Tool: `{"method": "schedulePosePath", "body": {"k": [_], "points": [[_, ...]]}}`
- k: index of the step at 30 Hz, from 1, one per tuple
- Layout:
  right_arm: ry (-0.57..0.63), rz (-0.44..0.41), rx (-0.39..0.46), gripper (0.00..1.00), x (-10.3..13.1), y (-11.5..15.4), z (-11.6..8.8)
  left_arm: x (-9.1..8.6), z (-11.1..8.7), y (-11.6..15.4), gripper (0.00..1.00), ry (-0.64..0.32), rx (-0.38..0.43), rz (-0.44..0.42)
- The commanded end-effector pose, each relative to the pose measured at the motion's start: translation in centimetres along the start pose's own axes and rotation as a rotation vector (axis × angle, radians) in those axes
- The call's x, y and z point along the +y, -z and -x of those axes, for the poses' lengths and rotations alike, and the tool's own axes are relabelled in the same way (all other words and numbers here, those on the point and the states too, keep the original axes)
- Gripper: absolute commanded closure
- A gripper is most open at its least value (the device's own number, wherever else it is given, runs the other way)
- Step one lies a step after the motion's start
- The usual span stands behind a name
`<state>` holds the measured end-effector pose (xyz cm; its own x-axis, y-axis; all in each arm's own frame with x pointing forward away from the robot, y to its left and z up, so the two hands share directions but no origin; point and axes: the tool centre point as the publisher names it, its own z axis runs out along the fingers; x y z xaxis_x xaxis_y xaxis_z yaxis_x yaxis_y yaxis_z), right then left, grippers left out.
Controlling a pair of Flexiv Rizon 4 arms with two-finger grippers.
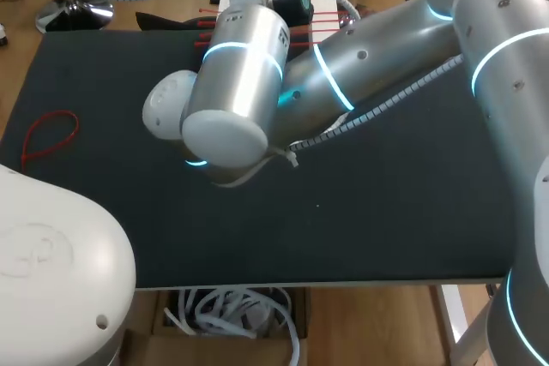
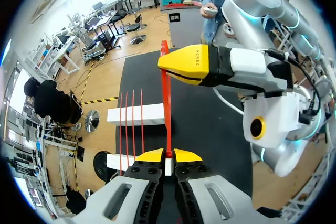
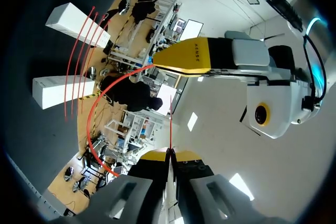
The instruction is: Grab the tape and strap the tape.
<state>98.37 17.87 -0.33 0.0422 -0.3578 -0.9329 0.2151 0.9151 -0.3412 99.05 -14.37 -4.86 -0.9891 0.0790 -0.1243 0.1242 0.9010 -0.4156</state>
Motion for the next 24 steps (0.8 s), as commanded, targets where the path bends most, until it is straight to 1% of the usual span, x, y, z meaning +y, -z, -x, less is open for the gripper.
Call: {"method": "schedulePosePath", "body": {"k": [1, 19, 24], "points": [[0.003, -0.012, 0.003, 1.0, 0.9, 0.5, -0.3, 0.0, 0.0, 0.1, 1.0, 0.001, 0.001, 0.004], [-0.016, -0.012, 0.014, 1.0, 1.9, 0.4, 0.0, 0.0, 0.0, 0.1, 1.0, 0.001, 0.001, 0.004], [-0.004, -0.006, 0.019, 1.0, 2.1, 0.3, -0.3, 0.0, 0.0, 0.1, 1.0, 0.001, 0.001, 0.004]]}}
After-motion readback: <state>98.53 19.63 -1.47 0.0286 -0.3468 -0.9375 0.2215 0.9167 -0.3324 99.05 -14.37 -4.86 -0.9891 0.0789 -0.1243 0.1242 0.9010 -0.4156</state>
